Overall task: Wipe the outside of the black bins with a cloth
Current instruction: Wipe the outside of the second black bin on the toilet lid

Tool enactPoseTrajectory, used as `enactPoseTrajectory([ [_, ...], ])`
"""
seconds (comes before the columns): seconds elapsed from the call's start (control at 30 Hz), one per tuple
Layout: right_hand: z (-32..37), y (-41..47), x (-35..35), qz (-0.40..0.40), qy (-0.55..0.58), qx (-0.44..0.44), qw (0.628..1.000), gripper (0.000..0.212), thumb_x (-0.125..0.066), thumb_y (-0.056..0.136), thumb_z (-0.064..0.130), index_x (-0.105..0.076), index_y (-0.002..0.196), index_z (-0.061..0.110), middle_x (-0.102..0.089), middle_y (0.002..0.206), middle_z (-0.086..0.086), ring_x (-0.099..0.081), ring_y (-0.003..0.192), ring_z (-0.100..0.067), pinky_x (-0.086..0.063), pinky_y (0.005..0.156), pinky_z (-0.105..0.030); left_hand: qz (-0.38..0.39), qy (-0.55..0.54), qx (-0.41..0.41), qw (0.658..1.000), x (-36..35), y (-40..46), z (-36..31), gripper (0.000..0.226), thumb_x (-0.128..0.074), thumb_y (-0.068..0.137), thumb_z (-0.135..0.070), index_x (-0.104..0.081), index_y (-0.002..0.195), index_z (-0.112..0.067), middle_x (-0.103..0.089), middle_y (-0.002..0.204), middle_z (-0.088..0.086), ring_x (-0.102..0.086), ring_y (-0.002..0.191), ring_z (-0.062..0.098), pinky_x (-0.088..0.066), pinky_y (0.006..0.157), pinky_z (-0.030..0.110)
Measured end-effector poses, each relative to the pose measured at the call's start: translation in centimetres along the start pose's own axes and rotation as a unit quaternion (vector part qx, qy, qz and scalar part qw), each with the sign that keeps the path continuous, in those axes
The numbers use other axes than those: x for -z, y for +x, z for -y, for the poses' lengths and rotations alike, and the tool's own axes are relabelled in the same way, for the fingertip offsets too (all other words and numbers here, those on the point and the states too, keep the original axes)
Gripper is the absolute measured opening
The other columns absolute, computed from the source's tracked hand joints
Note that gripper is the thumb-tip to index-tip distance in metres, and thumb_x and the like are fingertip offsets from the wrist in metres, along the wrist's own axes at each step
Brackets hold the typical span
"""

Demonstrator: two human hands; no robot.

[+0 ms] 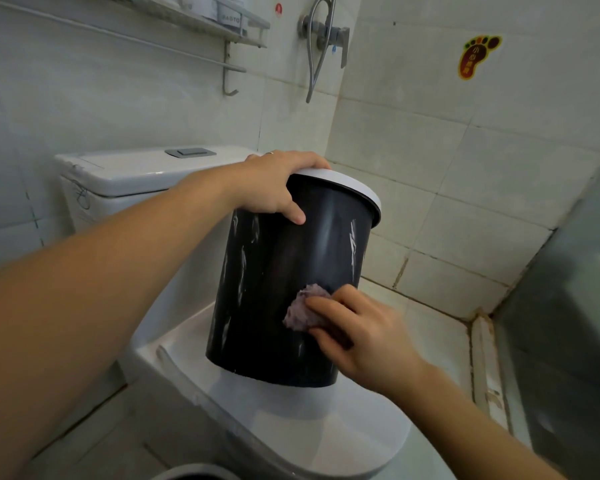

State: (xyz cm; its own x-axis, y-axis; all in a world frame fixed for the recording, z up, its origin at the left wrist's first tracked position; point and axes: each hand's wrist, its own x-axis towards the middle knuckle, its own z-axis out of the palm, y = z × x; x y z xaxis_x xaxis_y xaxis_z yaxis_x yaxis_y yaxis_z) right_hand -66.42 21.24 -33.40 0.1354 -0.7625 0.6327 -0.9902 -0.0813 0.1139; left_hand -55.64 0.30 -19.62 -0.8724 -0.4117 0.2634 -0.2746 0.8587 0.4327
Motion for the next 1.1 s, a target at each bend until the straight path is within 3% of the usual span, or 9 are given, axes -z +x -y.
enactPoseTrajectory([
  [0.23,-0.9,2.7,0.6,-0.063,-0.019,-0.09,0.994,0.035,-0.068,0.089,0.028,-0.065,0.122,0.017,-0.059,0.092,-0.001,-0.056,0.069,-0.02,-0.05,0.05,-0.033,0.0,-0.004,0.004,1.0,-0.2,0.5,0.2,0.078,-0.084,0.072,-0.021,-0.045,0.134,-0.047,-0.054,0.133,-0.011,-0.048,0.124,0.025,-0.035,0.11,0.047],
  [0.4,0.1,-0.8,-0.6,-0.008,0.029,-0.007,1.0,0.034,-0.065,0.087,0.03,-0.065,0.119,0.019,-0.056,0.093,-0.001,-0.055,0.072,-0.02,-0.05,0.058,-0.032,-0.004,-0.006,0.002,1.0,-0.1,0.5,0.5,0.078,-0.084,0.072,-0.019,-0.046,0.135,-0.044,-0.054,0.131,-0.013,-0.048,0.124,0.022,-0.033,0.111,0.047],
  [0.57,0.5,-2.8,-1.2,0.043,0.035,0.053,0.997,0.028,-0.063,0.089,0.026,-0.066,0.116,0.018,-0.059,0.09,-0.002,-0.053,0.071,-0.019,-0.048,0.057,-0.03,0.004,-0.011,0.001,1.0,-0.1,0.5,0.6,0.076,-0.083,0.073,-0.02,-0.045,0.133,-0.047,-0.054,0.13,-0.014,-0.049,0.122,0.021,-0.034,0.111,0.047],
  [0.73,-0.5,0.6,-0.1,-0.062,0.006,-0.048,0.997,0.032,-0.068,0.085,0.021,-0.068,0.116,0.014,-0.061,0.089,-0.005,-0.058,0.07,-0.025,-0.051,0.054,-0.035,0.001,-0.01,-0.002,1.0,-0.4,0.8,0.6,0.077,-0.084,0.071,-0.019,-0.046,0.133,-0.045,-0.055,0.129,-0.015,-0.051,0.121,0.019,-0.036,0.11,0.047],
  [0.83,-0.7,1.2,0.0,-0.084,0.006,-0.087,0.993,0.034,-0.072,0.084,0.023,-0.068,0.117,0.014,-0.06,0.089,-0.003,-0.057,0.069,-0.022,-0.05,0.052,-0.035,0.001,-0.009,-0.003,1.0,-0.5,0.9,0.5,0.078,-0.085,0.07,-0.019,-0.047,0.133,-0.044,-0.055,0.13,-0.014,-0.051,0.121,0.019,-0.037,0.109,0.047],
  [0.97,0.6,-1.5,-0.9,-0.015,0.021,-0.006,1.0,0.032,-0.067,0.087,0.03,-0.067,0.116,0.018,-0.058,0.091,-0.003,-0.056,0.073,-0.021,-0.05,0.059,-0.033,0.006,-0.021,0.001,1.0,-0.4,1.0,0.6,0.077,-0.084,0.07,-0.018,-0.047,0.131,-0.046,-0.056,0.127,-0.014,-0.053,0.117,0.019,-0.04,0.107,0.045],
  [1.1,1.4,-3.6,-1.3,0.042,0.03,0.043,0.998,0.027,-0.067,0.087,0.028,-0.069,0.112,0.019,-0.059,0.088,-0.002,-0.054,0.07,-0.018,-0.049,0.056,-0.032,0.009,-0.034,0.001,0.999,-0.4,0.9,0.7,0.073,-0.083,0.072,-0.019,-0.047,0.127,-0.051,-0.056,0.124,-0.016,-0.054,0.113,0.017,-0.044,0.101,0.041],
])
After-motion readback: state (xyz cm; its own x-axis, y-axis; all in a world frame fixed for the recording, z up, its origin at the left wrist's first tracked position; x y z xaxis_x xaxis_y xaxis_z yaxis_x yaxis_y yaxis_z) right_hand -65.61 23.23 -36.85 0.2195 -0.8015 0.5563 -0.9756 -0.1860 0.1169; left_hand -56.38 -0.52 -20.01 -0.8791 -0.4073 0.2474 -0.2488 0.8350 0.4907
